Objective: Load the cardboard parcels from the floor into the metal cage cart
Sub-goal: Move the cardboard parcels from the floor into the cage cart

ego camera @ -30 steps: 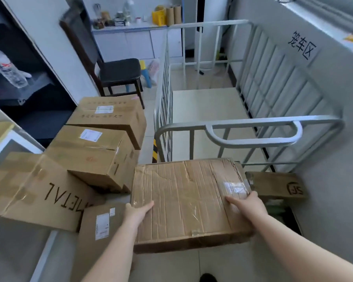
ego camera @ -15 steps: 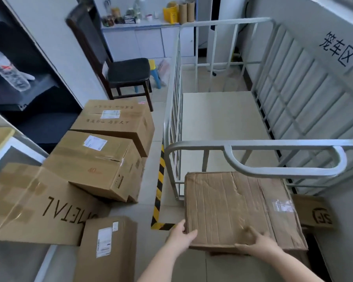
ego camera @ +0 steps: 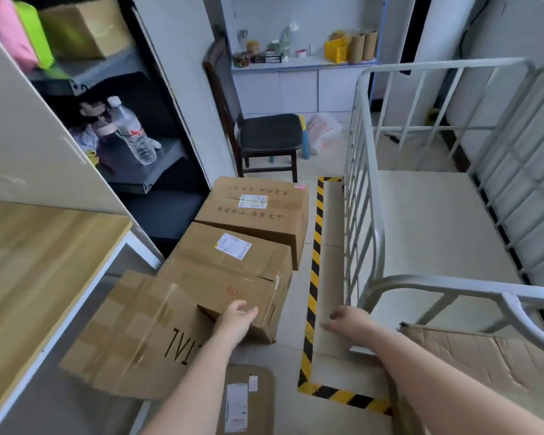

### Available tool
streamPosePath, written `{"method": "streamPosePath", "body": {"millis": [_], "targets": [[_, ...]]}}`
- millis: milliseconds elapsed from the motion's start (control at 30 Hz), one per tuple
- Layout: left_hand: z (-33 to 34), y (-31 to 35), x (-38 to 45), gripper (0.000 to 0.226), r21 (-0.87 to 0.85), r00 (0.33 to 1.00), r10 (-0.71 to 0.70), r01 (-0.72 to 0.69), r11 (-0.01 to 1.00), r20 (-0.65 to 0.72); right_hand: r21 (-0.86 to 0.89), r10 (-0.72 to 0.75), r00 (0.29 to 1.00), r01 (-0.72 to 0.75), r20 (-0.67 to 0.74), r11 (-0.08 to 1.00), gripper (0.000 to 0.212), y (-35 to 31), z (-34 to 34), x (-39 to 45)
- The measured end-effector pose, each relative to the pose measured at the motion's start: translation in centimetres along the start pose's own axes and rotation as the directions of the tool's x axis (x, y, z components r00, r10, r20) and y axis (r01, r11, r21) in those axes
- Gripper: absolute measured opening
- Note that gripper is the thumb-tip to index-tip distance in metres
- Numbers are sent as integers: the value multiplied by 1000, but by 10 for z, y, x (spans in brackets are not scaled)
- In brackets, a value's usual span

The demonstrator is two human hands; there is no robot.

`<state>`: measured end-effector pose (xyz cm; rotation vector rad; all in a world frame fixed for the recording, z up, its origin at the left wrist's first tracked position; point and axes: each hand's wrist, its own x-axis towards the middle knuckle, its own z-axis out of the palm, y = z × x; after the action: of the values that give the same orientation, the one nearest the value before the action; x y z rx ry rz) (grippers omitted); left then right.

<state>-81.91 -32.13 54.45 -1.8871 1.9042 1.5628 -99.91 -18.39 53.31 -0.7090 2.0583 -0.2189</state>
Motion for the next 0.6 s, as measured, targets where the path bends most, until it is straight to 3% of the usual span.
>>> {"method": "streamPosePath", "body": {"millis": [167, 400, 600], "targets": [[-57, 14, 37, 43, -47, 993, 2, -8, 999, -118, 16, -60, 998, 60, -22, 998, 56, -81, -22, 30], [-104, 41, 92, 44, -53, 981, -14, 3, 999, -194, 181, -77, 991, 96, -108, 979, 52, -147, -68, 94], [-138, 102, 181, 45, -30, 967, -24, 17, 999, -253, 264, 8, 996, 16, -89, 964, 47, -190, -115, 187]]}}
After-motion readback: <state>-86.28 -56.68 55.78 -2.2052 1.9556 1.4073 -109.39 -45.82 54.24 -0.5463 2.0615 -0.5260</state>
